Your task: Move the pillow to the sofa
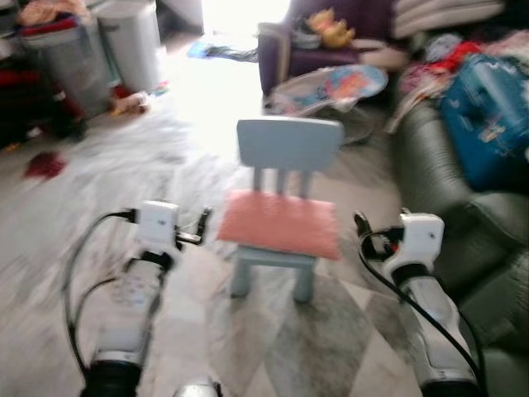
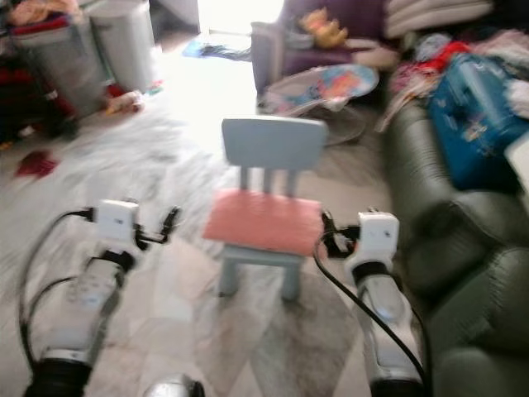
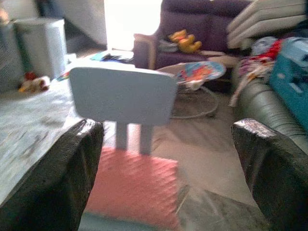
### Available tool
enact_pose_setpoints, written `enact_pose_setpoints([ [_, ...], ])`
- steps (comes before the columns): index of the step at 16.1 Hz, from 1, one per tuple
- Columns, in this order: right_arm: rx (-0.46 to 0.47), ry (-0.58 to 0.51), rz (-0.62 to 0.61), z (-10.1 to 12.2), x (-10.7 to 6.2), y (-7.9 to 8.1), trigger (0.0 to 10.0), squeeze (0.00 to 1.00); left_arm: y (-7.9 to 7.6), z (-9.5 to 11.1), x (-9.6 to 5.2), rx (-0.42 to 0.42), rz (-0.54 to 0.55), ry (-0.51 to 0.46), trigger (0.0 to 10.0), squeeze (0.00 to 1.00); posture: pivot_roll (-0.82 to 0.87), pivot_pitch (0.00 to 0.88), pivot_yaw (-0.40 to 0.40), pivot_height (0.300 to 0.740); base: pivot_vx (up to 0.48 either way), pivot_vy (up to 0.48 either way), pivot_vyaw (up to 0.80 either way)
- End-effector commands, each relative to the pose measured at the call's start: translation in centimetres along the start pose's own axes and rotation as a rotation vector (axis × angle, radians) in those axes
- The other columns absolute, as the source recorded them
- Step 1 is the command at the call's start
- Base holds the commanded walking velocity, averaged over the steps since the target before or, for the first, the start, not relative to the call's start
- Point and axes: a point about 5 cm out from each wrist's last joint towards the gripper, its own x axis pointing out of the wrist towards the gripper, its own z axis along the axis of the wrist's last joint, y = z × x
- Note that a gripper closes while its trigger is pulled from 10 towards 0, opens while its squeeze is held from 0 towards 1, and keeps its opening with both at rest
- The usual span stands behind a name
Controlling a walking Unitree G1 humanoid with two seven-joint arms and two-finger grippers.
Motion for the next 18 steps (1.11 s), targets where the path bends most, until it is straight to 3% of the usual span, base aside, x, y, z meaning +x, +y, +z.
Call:
enact_pose_setpoints([
  [1,-0.007,0.007,-0.017,-0.12,-0.23,-0.64,10.0,0.0,-0.75,0.44,0.32,-0.007,-0.029,-0.022,10.0,0.0,0.01,0.0,-0.023,0.74,0.469,0.0,0.0],
  [11,-0.014,0.013,-0.006,-0.15,-0.14,-0.48,10.0,0.0,-0.77,0.44,0.48,-0.012,-0.031,-0.021,10.0,0.0,0.01,0.0,-0.024,0.74,0.468,0.0,0.0],
  [13,-0.013,0.016,-0.005,-0.19,-0.11,-0.44,10.0,0.0,-0.38,-0.08,0.59,-0.02,0.002,0.019,10.0,0.0,0.01,0.0,-0.024,0.74,0.379,0.291,0.0],
  [18,-0.004,0.024,-0.006,-0.37,-0.15,-0.52,10.0,0.0,-0.47,0.01,0.58,-0.016,-0.007,0.012,10.0,0.0,0.01,0.0,-0.024,0.74,0.352,0.325,0.0],
])
